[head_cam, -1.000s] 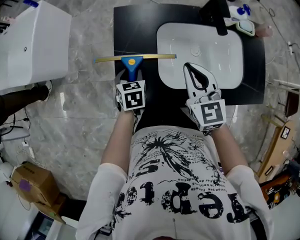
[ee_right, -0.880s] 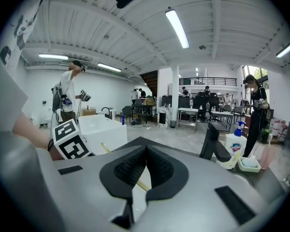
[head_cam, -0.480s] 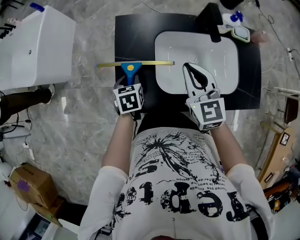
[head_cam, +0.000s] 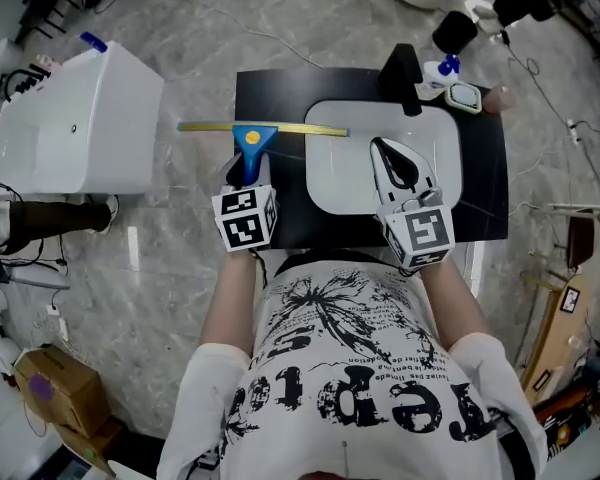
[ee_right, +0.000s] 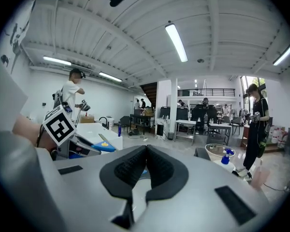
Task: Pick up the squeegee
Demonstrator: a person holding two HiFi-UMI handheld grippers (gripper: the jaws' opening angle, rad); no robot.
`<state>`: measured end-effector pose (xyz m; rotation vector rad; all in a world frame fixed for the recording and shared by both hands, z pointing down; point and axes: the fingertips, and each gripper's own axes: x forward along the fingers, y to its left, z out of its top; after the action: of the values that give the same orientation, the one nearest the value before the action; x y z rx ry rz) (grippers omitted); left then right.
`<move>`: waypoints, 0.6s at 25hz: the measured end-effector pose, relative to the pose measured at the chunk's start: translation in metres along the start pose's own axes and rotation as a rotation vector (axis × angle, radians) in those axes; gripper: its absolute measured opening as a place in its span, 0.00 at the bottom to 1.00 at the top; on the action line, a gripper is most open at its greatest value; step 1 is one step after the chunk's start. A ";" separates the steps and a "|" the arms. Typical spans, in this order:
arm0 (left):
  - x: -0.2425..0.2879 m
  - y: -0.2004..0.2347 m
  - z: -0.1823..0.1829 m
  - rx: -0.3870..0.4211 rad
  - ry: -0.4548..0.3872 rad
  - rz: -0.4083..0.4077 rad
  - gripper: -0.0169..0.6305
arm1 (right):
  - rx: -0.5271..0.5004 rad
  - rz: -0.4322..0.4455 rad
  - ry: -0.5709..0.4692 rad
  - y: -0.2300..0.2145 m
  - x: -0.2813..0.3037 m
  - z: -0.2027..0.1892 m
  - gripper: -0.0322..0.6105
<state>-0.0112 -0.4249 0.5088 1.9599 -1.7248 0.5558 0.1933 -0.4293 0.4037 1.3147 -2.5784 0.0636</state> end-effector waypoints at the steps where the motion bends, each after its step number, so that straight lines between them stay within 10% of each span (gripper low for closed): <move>1: -0.007 -0.001 0.012 0.006 -0.031 -0.001 0.24 | -0.001 -0.002 -0.014 -0.002 -0.003 0.006 0.07; 15: -0.109 -0.030 0.157 0.073 -0.481 -0.028 0.24 | -0.043 -0.034 -0.215 -0.023 -0.043 0.094 0.07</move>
<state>0.0036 -0.4270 0.3161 2.3022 -1.9688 0.1389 0.2170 -0.4228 0.3007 1.4191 -2.7144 -0.1468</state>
